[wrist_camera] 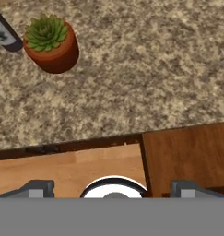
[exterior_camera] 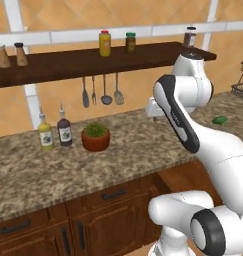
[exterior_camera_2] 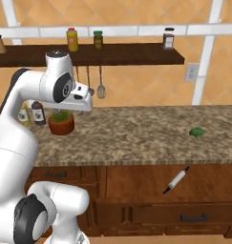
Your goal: Pick the rolling pin from the drawer and place it on the counter.
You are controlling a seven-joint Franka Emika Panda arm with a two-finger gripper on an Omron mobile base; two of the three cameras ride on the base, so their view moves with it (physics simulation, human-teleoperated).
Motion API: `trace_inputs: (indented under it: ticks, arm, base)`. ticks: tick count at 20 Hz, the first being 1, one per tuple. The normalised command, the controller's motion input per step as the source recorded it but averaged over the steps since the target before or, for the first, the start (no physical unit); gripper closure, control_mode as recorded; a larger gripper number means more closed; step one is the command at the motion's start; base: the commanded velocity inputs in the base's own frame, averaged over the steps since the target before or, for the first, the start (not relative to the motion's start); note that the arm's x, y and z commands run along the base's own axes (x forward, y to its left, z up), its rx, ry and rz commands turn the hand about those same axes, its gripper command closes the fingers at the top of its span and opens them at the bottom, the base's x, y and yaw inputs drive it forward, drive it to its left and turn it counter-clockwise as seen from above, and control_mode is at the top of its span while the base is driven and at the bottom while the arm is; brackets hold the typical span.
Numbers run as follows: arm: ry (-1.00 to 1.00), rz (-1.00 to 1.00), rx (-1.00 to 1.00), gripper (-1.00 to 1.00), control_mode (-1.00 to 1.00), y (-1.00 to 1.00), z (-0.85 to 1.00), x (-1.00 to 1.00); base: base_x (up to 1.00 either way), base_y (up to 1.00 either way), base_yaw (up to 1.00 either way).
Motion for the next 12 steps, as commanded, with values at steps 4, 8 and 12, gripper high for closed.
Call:
trace_inputs:
  ticks: [4, 8, 12]
  arm:
    - [0.0, 0.0, 0.0, -1.0, 1.0, 0.0, 0.0, 0.0]
    - [0.0, 0.0, 0.0, -1.0, 1.0, 0.0, 0.0, 0.0]
    - [0.0, 0.0, 0.0, -1.0, -1.0, 0.0, 0.0, -0.07]
  base:
    - [0.41, 0.84, -0.23]
    - [0.45, 0.43, -0.16]
    - [0.0, 0.0, 0.0]
